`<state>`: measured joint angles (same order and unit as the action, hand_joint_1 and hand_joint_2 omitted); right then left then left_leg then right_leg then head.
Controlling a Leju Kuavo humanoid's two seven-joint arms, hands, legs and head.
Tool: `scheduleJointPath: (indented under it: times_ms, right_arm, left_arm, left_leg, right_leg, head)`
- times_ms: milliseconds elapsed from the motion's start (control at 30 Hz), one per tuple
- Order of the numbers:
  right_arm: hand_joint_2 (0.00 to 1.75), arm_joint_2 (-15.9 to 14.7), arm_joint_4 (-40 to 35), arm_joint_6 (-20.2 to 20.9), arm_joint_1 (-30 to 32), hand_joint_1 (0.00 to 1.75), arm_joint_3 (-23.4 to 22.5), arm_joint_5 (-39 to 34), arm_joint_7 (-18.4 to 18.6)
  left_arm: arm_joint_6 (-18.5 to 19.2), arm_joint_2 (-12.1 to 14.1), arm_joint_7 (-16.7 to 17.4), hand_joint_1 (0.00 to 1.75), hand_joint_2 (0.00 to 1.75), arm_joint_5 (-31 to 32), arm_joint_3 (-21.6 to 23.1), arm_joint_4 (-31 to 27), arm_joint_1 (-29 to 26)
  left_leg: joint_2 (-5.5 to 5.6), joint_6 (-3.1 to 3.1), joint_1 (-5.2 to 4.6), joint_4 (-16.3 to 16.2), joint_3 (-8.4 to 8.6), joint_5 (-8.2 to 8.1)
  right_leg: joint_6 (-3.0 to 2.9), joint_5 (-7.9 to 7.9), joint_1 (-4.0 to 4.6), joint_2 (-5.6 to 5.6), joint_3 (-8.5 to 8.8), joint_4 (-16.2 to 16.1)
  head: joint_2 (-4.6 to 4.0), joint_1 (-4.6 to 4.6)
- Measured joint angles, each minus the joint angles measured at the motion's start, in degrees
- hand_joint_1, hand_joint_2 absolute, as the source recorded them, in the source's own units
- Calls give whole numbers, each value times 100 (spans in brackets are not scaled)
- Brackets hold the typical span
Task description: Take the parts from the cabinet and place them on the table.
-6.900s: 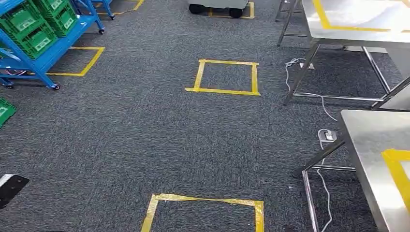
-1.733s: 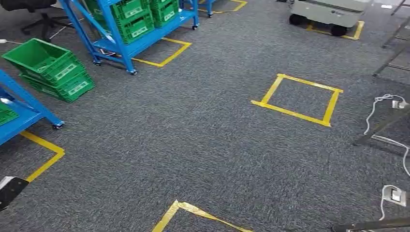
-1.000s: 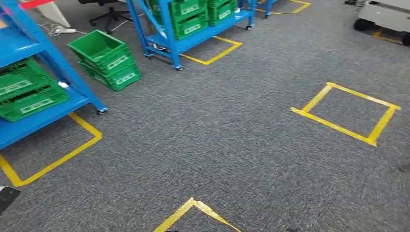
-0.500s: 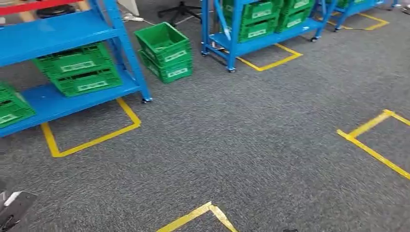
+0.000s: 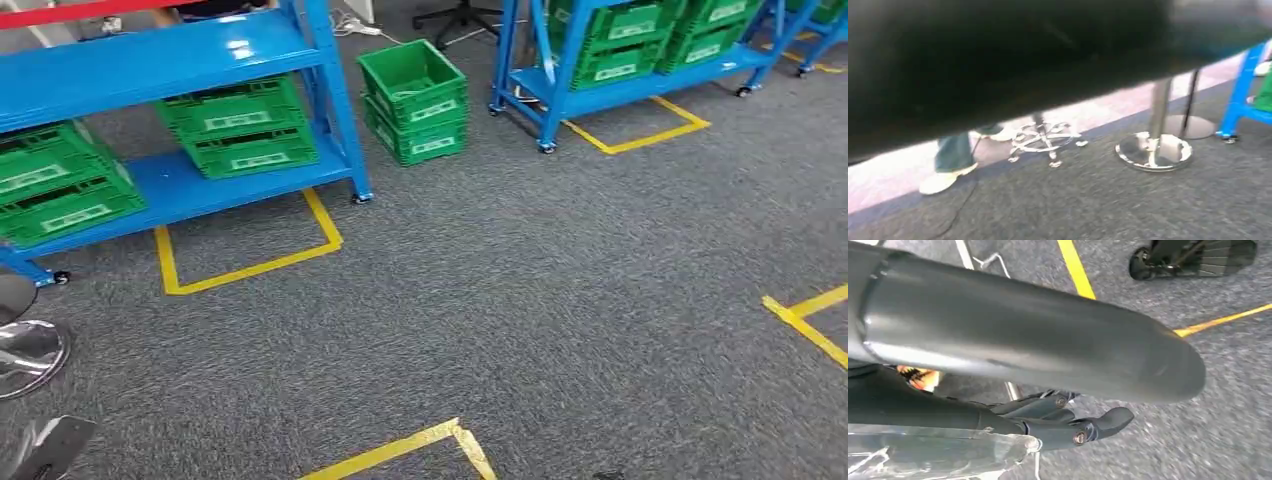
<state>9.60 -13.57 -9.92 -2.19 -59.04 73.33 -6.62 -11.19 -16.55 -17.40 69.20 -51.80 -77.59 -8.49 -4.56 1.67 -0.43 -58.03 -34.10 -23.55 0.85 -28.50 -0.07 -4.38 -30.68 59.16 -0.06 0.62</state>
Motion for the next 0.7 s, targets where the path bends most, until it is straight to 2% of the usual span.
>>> scheduleJointPath:
  times_ms: [33, 67, 133, 167, 200, 233, 267, 300, 333, 367, 400, 433, 467, 500, 533, 567, 633, 667, 700]
  right_arm:
    - [0, 4, 0, -9, 4, 0, 0, 0, -2]
    - [0, 7, 0, -18, 0, 0, 0, 0, -2]
    - [0, 17, 0, -20, -24, 0, 0, 0, -2]
    - [0, 17, 0, -22, -35, 0, 0, 0, -2]
    - [0, 17, 0, -24, -53, 0, 0, 0, -4]
    - [0, 20, 0, -24, -55, 0, 2, 2, -4]
    - [0, 22, 2, -24, -44, 0, 2, 4, 0]
    - [0, 24, 4, -24, -33, 0, 2, 7, 9]
    - [0, 26, 7, -24, -19, 0, 2, 7, 15]
    - [0, 26, 7, -24, -13, 0, 2, 11, 15]
    - [0, 26, 7, -24, -10, 0, 2, 18, 15]
    - [0, 26, 7, -24, -12, 0, 0, 20, 13]
    - [0, 26, 7, -24, -16, 0, 0, 22, 11]
    - [0, 26, 7, -26, -19, 0, 0, 22, 0]
    - [0, 35, 9, -26, -29, 0, 2, 22, -9]
    - [0, 37, 9, -24, -34, 0, 2, 24, -20]
    - [0, 50, 9, -24, -43, 0, 0, 24, -22]
    - [0, 63, 9, -24, -47, 0, 0, 24, -30]
    - [0, 59, 9, -24, -47, 0, -2, 24, -41]
  left_arm:
    - [4, 0, -18, 0, 0, -18, -42, 41, 41]
    - [4, -7, -33, 0, 0, -24, -68, 75, 37]
    - [7, -7, -44, 0, 0, -29, -143, 129, 11]
    - [7, -11, -51, 0, 0, -29, -173, 147, 13]
    - [4, -17, -57, 0, 0, -29, -195, 160, 13]
    - [9, -17, -64, 0, 0, -29, -221, 188, 31]
    - [17, -20, -81, 0, 0, -31, -232, 210, 46]
    - [35, -24, -99, 0, 0, -31, -254, 221, 59]
    - [59, -28, -114, 0, 0, -29, -291, 245, 62]
    - [77, -37, -136, 0, 0, -26, -341, 265, 63]
    - [96, -50, -160, 0, 0, -20, -372, 276, 65]
    - [103, -57, -184, 0, 0, -2, -398, 284, 67]
    - [118, -72, -208, 0, 0, 31, -424, 291, 82]
    - [142, -83, -247, 0, 0, 63, -470, 300, 110]
    - [151, -83, -280, 0, 0, 100, -520, 304, 142]
    - [155, -83, -304, 0, 0, 118, -553, 308, 148]
    - [186, -109, -348, 0, 0, 170, -658, 328, 138]
    - [186, -109, -365, 0, 0, 190, -691, 343, 140]
    - [186, -111, -389, 0, 0, 203, -721, 350, 157]
  left_leg:
    - [72, -36, 0, 69, 19, -33]
    - [123, -46, -7, 79, 8, -37]
    - [264, -111, -7, 111, 13, -32]
    - [320, -147, 47, 145, 51, -9]
    - [353, -169, 61, 147, 63, -13]
    - [415, -191, 65, 144, 61, -11]
    - [478, -205, 66, 144, 60, -13]
    - [556, -208, 63, 142, 59, -15]
    - [632, -209, 61, 141, 66, -16]
    - [710, -207, 60, 140, 76, -17]
    - [781, -204, 61, 138, 86, -21]
    - [858, -196, 66, 135, 100, -25]
    - [923, -175, 78, 132, 111, -34]
    - [992, -140, 69, 121, 105, -39]
    - [1054, -108, 53, 80, 74, -51]
    - [1087, -72, 66, 108, 58, -27]
    - [1183, 1, 85, 148, 43, 16]
    - [1158, 14, 93, 123, 43, -4]
    - [863, 44, 54, -20, -12, -127]
  right_leg:
    - [36, -35, 24, -45, -59, 12]
    - [52, -46, 34, -117, 29, -12]
    - [106, -61, 37, -252, 116, -54]
    - [153, -112, 12, -172, 80, -32]
    - [181, -241, 9, 141, 33, 165]
    - [194, -460, 1, 319, -156, 577]
    - [207, -671, -3, 384, -397, 1069]
    - [213, -814, -3, 407, -645, 1525]
    - [212, -821, -2, 413, -808, 1758]
    - [202, -683, -1, 418, -833, 1691]
    - [195, -449, -3, 424, -743, 1411]
    - [184, -159, -9, 451, -566, 958]
    - [179, 124, -27, 578, -337, 424]
    - [175, 145, -52, 824, -195, 98]
    - [157, 113, -66, 843, -155, 8]
    - [135, 116, -49, 789, -137, 24]
    - [53, 133, -32, 709, -125, 28]
    - [-4, 167, -73, 636, -114, -7]
    - [-32, 171, -59, 596, -110, -15]
  head:
    - [2, -12]
    - [2, 22]
    - [2, 13]
    - [2, 22]
    - [2, 52]
    - [2, 76]
    - [2, 85]
    - [2, 87]
    - [2, 85]
    - [2, 83]
    - [2, 87]
    - [2, 85]
    - [2, 87]
    - [2, 85]
    - [2, 74]
    - [2, 72]
    - [2, 74]
    - [2, 83]
    - [2, 34]
